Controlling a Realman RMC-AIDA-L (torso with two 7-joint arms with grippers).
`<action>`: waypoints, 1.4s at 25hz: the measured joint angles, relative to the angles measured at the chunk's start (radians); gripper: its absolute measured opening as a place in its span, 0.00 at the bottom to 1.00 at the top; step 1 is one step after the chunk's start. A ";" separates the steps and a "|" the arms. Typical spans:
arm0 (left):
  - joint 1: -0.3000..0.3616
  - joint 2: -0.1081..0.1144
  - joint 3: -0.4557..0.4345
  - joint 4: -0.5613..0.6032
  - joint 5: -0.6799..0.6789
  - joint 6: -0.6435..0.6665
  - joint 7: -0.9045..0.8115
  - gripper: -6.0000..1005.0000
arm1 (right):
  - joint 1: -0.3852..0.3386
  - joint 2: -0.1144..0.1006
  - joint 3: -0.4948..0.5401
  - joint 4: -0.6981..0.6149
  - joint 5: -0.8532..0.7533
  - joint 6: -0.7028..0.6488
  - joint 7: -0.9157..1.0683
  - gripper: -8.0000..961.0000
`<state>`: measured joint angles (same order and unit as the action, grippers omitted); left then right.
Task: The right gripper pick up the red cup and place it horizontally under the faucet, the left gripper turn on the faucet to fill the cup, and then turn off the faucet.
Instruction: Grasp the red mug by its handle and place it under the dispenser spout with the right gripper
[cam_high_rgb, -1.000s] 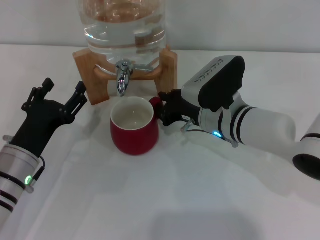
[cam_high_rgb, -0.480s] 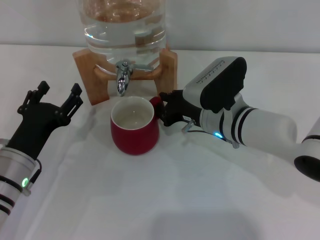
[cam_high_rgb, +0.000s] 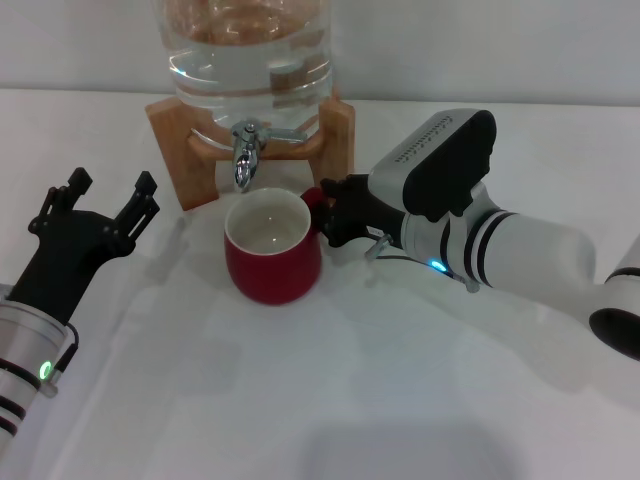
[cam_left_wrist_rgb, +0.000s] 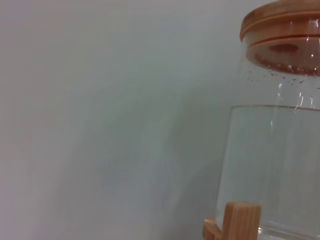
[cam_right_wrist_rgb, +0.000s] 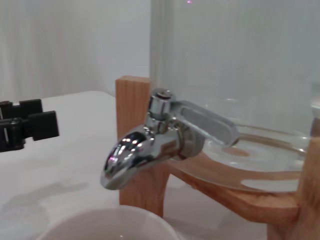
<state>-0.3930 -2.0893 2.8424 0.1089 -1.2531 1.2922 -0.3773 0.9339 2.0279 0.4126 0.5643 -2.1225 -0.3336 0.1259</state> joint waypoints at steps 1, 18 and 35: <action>0.000 0.000 0.000 0.000 0.000 0.000 0.000 0.88 | 0.000 0.000 0.000 -0.003 0.002 0.000 0.001 0.27; -0.010 0.000 0.000 0.000 0.008 -0.001 0.000 0.88 | 0.000 0.000 -0.008 0.008 -0.004 -0.002 0.003 0.28; -0.013 0.000 0.000 0.000 0.008 -0.002 0.000 0.88 | -0.004 0.000 -0.011 0.002 -0.006 -0.004 0.000 0.28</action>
<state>-0.4062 -2.0893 2.8424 0.1089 -1.2455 1.2900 -0.3773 0.9302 2.0278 0.4018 0.5665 -2.1289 -0.3378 0.1262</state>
